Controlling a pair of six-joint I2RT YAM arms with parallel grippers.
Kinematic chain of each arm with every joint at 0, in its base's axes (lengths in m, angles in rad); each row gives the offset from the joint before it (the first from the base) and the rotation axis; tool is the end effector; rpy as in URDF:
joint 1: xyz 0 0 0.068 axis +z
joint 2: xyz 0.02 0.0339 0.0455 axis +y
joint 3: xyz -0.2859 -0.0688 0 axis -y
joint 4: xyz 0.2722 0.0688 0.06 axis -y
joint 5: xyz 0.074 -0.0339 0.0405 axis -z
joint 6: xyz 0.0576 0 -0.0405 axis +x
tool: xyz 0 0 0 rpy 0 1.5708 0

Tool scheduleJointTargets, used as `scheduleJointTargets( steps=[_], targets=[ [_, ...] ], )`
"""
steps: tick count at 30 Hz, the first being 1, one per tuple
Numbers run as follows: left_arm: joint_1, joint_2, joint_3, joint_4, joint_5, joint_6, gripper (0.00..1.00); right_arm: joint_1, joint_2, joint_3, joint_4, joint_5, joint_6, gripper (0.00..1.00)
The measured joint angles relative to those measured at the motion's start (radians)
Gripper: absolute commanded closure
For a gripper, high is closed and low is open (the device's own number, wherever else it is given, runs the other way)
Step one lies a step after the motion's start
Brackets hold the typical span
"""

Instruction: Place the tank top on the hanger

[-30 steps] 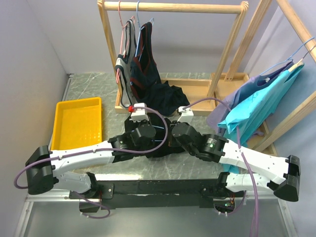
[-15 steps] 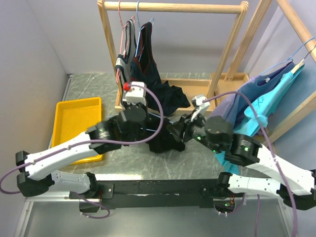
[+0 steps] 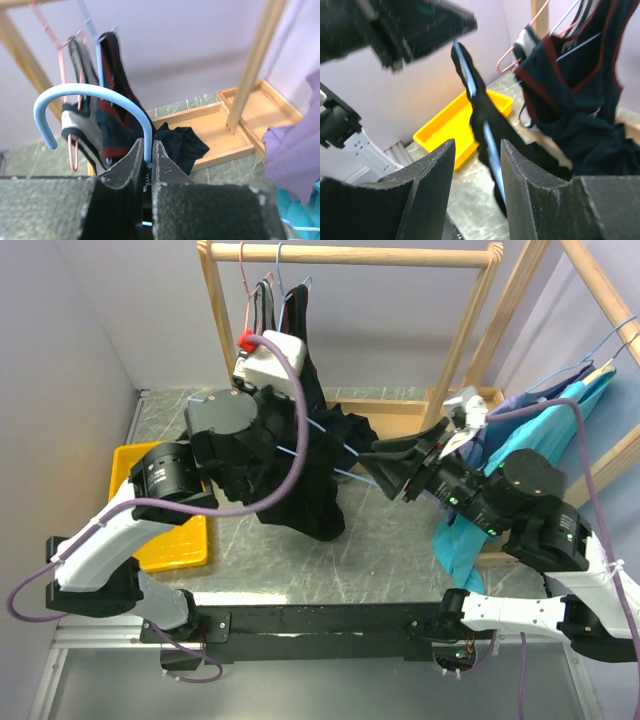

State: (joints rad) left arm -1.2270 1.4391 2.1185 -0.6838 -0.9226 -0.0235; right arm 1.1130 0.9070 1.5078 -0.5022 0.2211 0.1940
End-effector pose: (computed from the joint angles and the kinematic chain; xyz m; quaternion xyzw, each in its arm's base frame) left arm 0.1326 -0.2343 0.6142 0.1003 0.7009 -0.1140 0.6969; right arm 0.0838 0.1416 0.5549 -0.2227 0.6343 0.3890 0.6298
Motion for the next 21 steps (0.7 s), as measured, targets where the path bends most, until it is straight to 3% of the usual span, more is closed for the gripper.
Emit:
scheduleJointTargets(
  steps=[9,21],
  targets=[
    [-0.082,0.123,0.047,-0.038,0.003,0.177,0.99,0.000,-0.049,-0.028,-0.032,0.060,-0.090,0.45],
    [-0.090,0.121,-0.004,0.013,0.086,0.220,0.99,0.000,-0.007,-0.113,-0.075,0.047,-0.130,0.45]
  ],
)
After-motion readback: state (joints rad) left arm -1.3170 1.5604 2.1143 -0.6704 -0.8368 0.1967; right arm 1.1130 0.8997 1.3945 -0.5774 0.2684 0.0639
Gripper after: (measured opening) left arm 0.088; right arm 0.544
